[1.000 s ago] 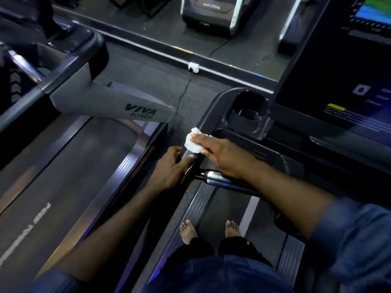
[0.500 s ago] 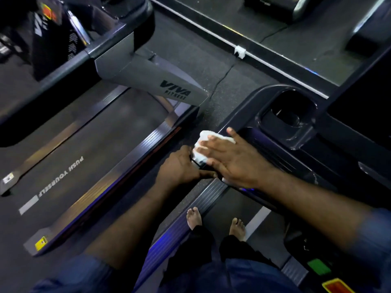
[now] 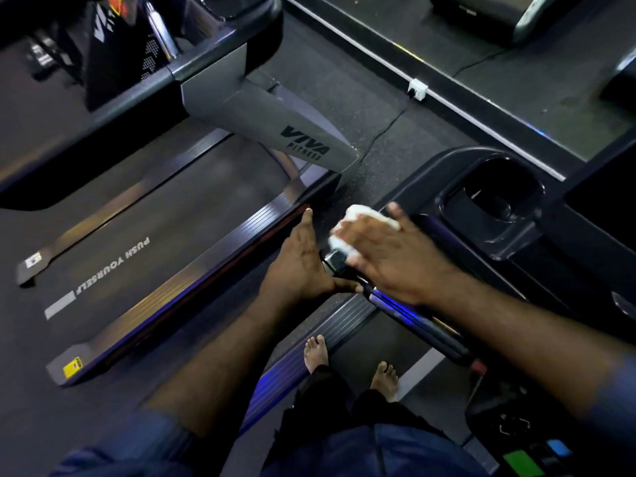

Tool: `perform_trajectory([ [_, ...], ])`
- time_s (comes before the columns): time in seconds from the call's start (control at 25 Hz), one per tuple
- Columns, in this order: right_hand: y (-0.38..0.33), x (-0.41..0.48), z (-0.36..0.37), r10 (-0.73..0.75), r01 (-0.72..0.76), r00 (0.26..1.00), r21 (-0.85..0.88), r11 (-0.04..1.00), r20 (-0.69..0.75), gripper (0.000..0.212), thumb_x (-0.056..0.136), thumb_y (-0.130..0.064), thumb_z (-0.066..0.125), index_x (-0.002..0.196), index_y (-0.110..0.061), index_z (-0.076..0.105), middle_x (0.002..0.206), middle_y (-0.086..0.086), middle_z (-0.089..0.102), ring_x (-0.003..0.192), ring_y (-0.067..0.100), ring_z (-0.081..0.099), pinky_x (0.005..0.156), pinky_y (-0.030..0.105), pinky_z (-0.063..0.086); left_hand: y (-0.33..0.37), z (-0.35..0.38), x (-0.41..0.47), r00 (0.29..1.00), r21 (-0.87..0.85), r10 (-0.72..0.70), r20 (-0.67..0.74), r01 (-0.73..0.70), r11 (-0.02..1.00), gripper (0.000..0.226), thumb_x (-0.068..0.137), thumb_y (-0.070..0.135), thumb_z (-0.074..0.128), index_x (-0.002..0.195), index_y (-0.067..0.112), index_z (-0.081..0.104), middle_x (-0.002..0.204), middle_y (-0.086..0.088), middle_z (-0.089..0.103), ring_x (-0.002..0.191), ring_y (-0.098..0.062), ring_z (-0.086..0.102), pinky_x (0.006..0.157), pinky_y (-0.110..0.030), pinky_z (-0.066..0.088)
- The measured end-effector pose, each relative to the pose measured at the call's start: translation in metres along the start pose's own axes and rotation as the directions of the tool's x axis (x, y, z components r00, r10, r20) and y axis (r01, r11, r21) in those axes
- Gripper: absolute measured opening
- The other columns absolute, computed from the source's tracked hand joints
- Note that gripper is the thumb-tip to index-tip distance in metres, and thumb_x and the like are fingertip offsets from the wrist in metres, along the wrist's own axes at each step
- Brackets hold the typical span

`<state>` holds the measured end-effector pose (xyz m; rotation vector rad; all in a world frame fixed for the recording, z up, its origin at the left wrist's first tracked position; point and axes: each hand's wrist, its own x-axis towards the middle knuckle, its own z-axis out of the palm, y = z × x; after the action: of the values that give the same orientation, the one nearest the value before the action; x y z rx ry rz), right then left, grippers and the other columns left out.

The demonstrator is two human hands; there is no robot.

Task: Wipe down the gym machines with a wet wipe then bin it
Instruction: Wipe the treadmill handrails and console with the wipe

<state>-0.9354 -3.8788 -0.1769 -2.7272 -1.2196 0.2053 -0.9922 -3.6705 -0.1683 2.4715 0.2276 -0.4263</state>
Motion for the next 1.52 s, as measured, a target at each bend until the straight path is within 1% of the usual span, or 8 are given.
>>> perform_trajectory([
  [0.16, 0.025, 0.036, -0.012, 0.427, -0.429, 0.903, -0.024, 0.903, -0.057, 0.062, 0.104, -0.052, 0.020, 0.153, -0.026, 0.046, 0.158, -0.006, 0.047, 0.154, 0.018, 0.028, 0.125, 0.061, 0.001, -0.003, 0.003, 0.002, 0.996, -0.023, 0.080, -0.024, -0.081, 0.996, 0.164, 0.048, 0.079, 0.090, 0.163, 0.030, -0.016, 0.174, 0.004, 0.003, 0.159, -0.016, 0.010, 0.123, -0.040, 0.025],
  [0.44, -0.025, -0.007, -0.009, 0.154, -0.151, 0.988, 0.127, 0.980, -0.016, 0.052, 0.108, -0.044, 0.024, 0.156, -0.038, 0.041, 0.162, -0.021, 0.037, 0.156, 0.005, 0.023, 0.128, 0.052, -0.006, -0.019, 0.003, 0.003, 0.928, -0.155, 0.299, -0.222, -0.336, 0.929, 0.160, 0.057, 0.049, 0.102, 0.162, -0.002, -0.007, 0.169, -0.019, 0.010, 0.158, -0.026, 0.019, 0.125, -0.043, 0.033],
  [0.56, 0.017, 0.033, -0.025, 0.349, -0.349, 0.936, 0.001, 0.937, -0.051, 0.036, 0.105, -0.036, 0.040, 0.122, -0.025, 0.070, 0.124, -0.003, 0.070, 0.132, 0.018, 0.056, 0.128, 0.056, 0.002, -0.015, -0.002, 0.002, 0.941, -0.209, 0.268, -0.209, -0.310, 0.927, 0.165, 0.051, 0.050, 0.104, 0.162, 0.000, -0.008, 0.169, -0.016, 0.008, 0.158, -0.025, 0.018, 0.125, -0.045, 0.031],
  [0.72, -0.045, 0.062, -0.013, 0.113, -0.112, 0.994, -0.146, 0.983, -0.001, 0.032, 0.103, -0.032, 0.046, 0.087, -0.017, 0.070, 0.082, 0.001, 0.067, 0.086, 0.023, 0.064, 0.122, 0.049, 0.027, -0.017, -0.005, 0.002, 0.945, -0.269, 0.305, -0.114, -0.325, 0.907, 0.164, 0.049, 0.061, 0.098, 0.163, 0.010, -0.009, 0.168, 0.002, 0.002, 0.158, -0.018, 0.014, 0.128, -0.040, 0.026],
  [0.88, -0.033, 0.020, -0.014, -0.001, -0.004, 0.999, 0.125, 0.992, 0.036, 0.035, 0.108, -0.036, 0.039, 0.132, -0.023, 0.062, 0.133, -0.005, 0.060, 0.132, 0.015, 0.050, 0.123, 0.041, 0.027, -0.020, -0.001, 0.006, 0.945, -0.228, 0.319, 0.068, -0.297, 0.927, 0.162, 0.051, 0.064, 0.096, 0.164, 0.014, -0.010, 0.171, -0.002, 0.001, 0.158, -0.016, 0.008, 0.128, -0.039, 0.024],
  [1.12, 0.003, 0.036, -0.018, 0.580, -0.579, 0.815, -0.042, 0.814, 0.007, 0.062, 0.105, -0.043, 0.012, 0.157, -0.025, 0.039, 0.165, -0.005, 0.036, 0.158, 0.018, 0.018, 0.127, 0.054, 0.002, -0.010, -0.013, 0.035, 0.920, -0.201, 0.361, 0.149, -0.330, 0.922, 0.145, 0.064, 0.054, 0.096, 0.166, 0.018, -0.001, 0.172, 0.003, 0.005, 0.157, -0.013, 0.007, 0.128, -0.034, 0.017],
  [1.32, -0.019, 0.019, -0.021, 0.461, -0.459, 0.886, -0.061, 0.886, 0.044, 0.058, 0.109, -0.045, 0.017, 0.163, -0.027, 0.028, 0.170, -0.008, 0.026, 0.159, 0.013, 0.014, 0.129, 0.049, 0.004, 0.017, -0.021, 0.072, 0.873, -0.202, 0.383, 0.303, -0.334, 0.921, 0.136, 0.073, 0.036, 0.092, 0.165, 0.013, -0.004, 0.174, -0.005, 0.005, 0.159, -0.017, 0.007, 0.128, -0.034, 0.018],
  [1.52, 0.088, 0.057, -0.050, 0.802, -0.795, 0.596, -0.115, 0.596, 0.037, 0.066, 0.108, -0.047, 0.022, 0.165, -0.013, 0.021, 0.174, 0.009, 0.012, 0.160, 0.024, 0.010, 0.127, 0.053, -0.003, 0.052, -0.017, 0.098, 0.883, -0.248, 0.344, 0.320, -0.272, 0.930, 0.130, 0.073, 0.037, 0.093, 0.167, 0.021, 0.003, 0.173, -0.003, 0.016, 0.157, -0.018, 0.019, 0.125, -0.034, 0.023],
])
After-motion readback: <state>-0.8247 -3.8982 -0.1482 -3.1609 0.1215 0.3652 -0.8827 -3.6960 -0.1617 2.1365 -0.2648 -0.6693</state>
